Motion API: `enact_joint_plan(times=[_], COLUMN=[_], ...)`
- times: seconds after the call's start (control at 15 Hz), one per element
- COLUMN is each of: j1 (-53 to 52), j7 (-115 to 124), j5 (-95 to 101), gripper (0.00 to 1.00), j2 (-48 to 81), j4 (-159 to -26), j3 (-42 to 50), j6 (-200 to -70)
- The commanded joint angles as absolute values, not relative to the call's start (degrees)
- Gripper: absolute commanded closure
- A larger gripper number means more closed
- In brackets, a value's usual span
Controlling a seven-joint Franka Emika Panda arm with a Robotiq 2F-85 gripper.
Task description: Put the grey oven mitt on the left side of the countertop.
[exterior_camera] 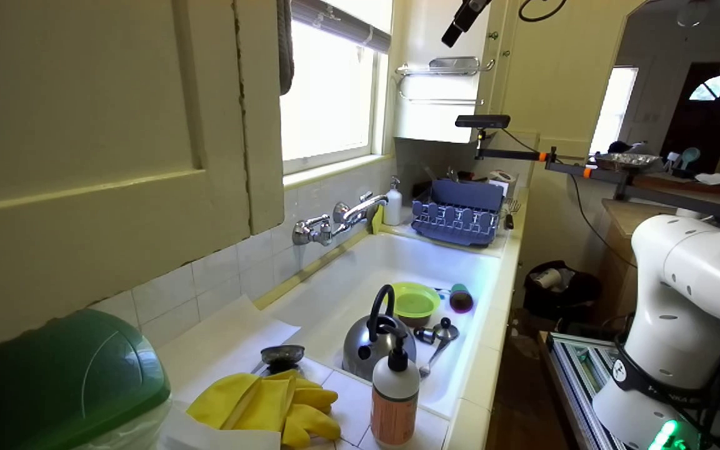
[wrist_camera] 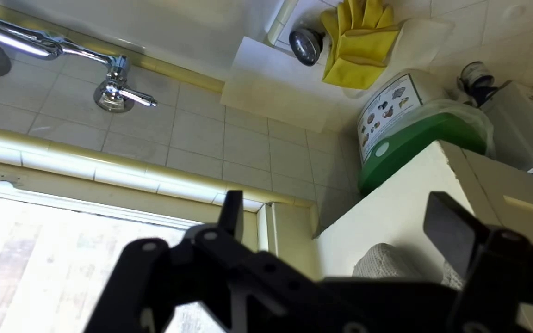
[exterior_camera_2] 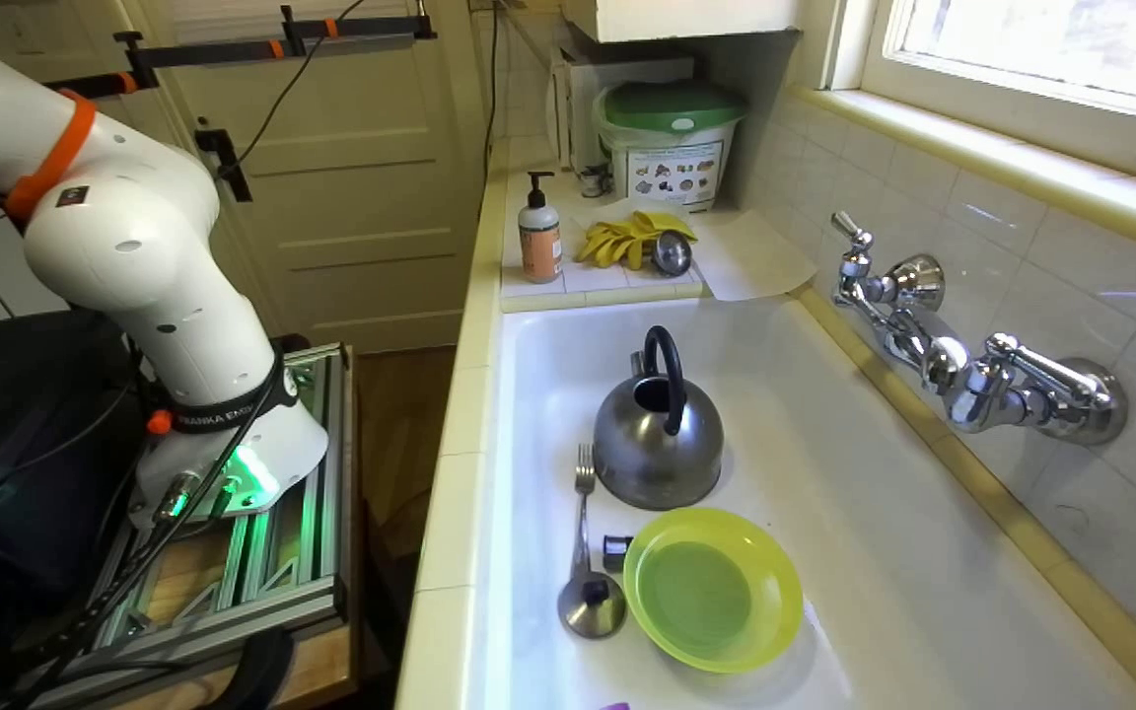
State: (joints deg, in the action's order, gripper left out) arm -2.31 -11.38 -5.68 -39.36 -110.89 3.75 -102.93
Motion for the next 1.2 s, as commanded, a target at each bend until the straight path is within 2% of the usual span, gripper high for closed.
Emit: enact_joint_plan(times=[0.0,0.27,0.6,1.13], j1=[-1.85,-2.11,-1.67,-3.12], j7=[-7.14,-0.31,8.67,13.21], j5=[-4.97,-7.22,-8.36,-13.02], gripper=[0.00,0.00,0.00,0.00], j2=[-37.88,-35.67,-31.39,-20.98], j4=[-106.74,-100.76,-94.54,-82.67], j3=[1.47,-0.63,-2.97,-4.93], j6=[-99.54,-97.85,-101.64,-102.96])
